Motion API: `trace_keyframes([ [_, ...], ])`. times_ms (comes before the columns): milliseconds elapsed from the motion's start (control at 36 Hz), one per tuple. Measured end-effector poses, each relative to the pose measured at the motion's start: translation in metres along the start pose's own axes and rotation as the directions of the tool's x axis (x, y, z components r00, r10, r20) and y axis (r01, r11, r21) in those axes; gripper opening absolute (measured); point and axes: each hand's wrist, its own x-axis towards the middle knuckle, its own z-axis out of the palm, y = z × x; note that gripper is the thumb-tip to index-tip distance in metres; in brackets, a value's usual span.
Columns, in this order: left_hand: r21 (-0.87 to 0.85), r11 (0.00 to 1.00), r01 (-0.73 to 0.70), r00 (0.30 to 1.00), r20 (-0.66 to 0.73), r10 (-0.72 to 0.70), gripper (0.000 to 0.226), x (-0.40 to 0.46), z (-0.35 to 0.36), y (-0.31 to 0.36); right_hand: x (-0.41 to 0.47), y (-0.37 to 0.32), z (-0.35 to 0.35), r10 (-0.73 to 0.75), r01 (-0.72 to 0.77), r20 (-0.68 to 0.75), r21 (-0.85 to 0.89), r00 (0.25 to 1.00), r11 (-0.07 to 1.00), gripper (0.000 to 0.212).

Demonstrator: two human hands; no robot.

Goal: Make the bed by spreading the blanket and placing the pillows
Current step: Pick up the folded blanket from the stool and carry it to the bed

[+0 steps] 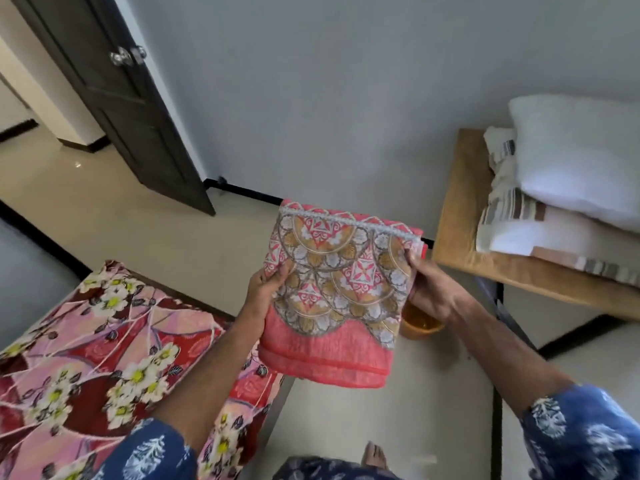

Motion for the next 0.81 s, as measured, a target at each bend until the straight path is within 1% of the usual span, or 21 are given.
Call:
trace_keyframes([
  [28, -0.004, 1.0, 0.0, 1.0, -0.012, 0.0, 0.082, 0.012, 0.005, 0.005, 0.016, -0.006, -0.005, 0.026, -0.025, 0.037, -0.016, 0.999, 1.0, 0.091],
  [56, -0.018, 1.0, -0.003, 1.0, -0.022, 0.002, 0.079, 0.025, 0.009, 0.007, 0.031, -0.011, -0.007, 0.051, -0.048, 0.076, -0.041, 0.996, 0.998, 0.098],
  [83, -0.024, 1.0, 0.007, 0.999, -0.039, -0.008, 0.071, 0.038, 0.011, 0.01, 0.047, -0.016, -0.007, 0.072, -0.066, 0.094, -0.071, 0.993, 0.995, 0.1],
  [111, -0.023, 1.0, 0.014, 0.998, -0.059, -0.015, 0.059, 0.05, 0.013, 0.012, 0.061, -0.019, -0.004, 0.088, -0.081, 0.081, -0.091, 0.993, 0.993, 0.096],
  [139, -0.022, 1.0, 0.019, 0.997, -0.08, -0.02, 0.047, 0.062, 0.014, 0.015, 0.077, -0.022, -0.002, 0.084, -0.08, 0.043, -0.104, 0.996, 0.991, 0.084],
  [194, 0.01, 0.999, 0.033, 0.993, -0.114, -0.032, 0.037, 0.086, 0.014, 0.02, 0.106, -0.029, 0.002, 0.04, -0.047, -0.054, -0.124, 0.998, 0.991, 0.05],
  [222, 0.036, 0.998, 0.045, 0.99, -0.133, -0.04, 0.036, 0.099, 0.011, 0.021, 0.121, -0.033, 0.004, 0.02, -0.03, -0.074, -0.137, 0.997, 0.99, 0.04],
  [250, 0.055, 0.997, 0.059, 0.988, -0.149, -0.05, 0.035, 0.113, 0.008, 0.021, 0.137, -0.036, 0.006, 0.005, -0.018, -0.08, -0.161, 0.997, 0.987, 0.037],
  [306, 0.099, 0.992, 0.082, 0.981, -0.183, -0.063, 0.038, 0.142, -0.003, 0.017, 0.173, -0.039, 0.009, -0.021, 0.001, -0.095, -0.211, 0.995, 0.978, 0.038],
  [389, 0.168, 0.979, 0.114, 0.969, -0.238, -0.072, 0.05, 0.19, -0.022, 0.006, 0.232, -0.043, 0.02, -0.045, 0.007, -0.122, -0.297, 0.991, 0.955, 0.04],
  [472, 0.221, 0.962, 0.162, 0.957, -0.271, -0.099, 0.065, 0.238, -0.042, -0.006, 0.291, -0.046, 0.042, -0.04, 0.008, -0.071, -0.402, 0.997, 0.915, 0.032],
  [500, 0.274, 0.947, 0.169, 0.948, -0.307, -0.08, 0.072, 0.255, -0.048, -0.009, 0.31, -0.047, 0.051, -0.041, 0.017, -0.045, -0.446, 0.998, 0.895, 0.029],
  [556, 0.417, 0.891, 0.182, 0.919, -0.395, -0.003, 0.082, 0.288, -0.06, -0.013, 0.351, -0.047, 0.069, -0.037, 0.041, 0.019, -0.56, 0.999, 0.828, 0.033],
  [583, 0.448, 0.878, 0.168, 0.918, -0.396, 0.027, 0.079, 0.304, -0.064, -0.012, 0.371, -0.046, 0.078, -0.027, 0.054, 0.053, -0.621, 0.998, 0.782, 0.038],
  [611, 0.433, 0.892, 0.129, 0.934, -0.355, 0.037, 0.07, 0.318, -0.066, -0.006, 0.392, -0.044, 0.087, -0.015, 0.071, 0.087, -0.687, 0.996, 0.724, 0.043],
  [667, 0.304, 0.951, 0.047, 0.97, -0.241, 0.03, 0.053, 0.342, -0.067, 0.012, 0.434, -0.039, 0.102, 0.003, 0.134, 0.165, -0.811, 0.986, 0.569, 0.05],
  [722, 0.156, 0.987, 0.031, 0.98, -0.197, 0.0, 0.048, 0.361, -0.071, 0.03, 0.475, -0.035, 0.116, 0.021, 0.194, 0.226, -0.878, 0.974, 0.438, 0.052],
  [778, 0.058, 0.998, 0.031, 0.98, -0.198, -0.018, 0.049, 0.377, -0.079, 0.041, 0.504, -0.033, 0.13, 0.019, 0.243, 0.269, -0.896, 0.963, 0.372, 0.053],
  [806, 0.047, 0.999, 0.021, 0.978, -0.209, -0.01, 0.051, 0.386, -0.085, 0.044, 0.517, -0.032, 0.138, 0.018, 0.269, 0.295, -0.894, 0.955, 0.359, 0.053],
])
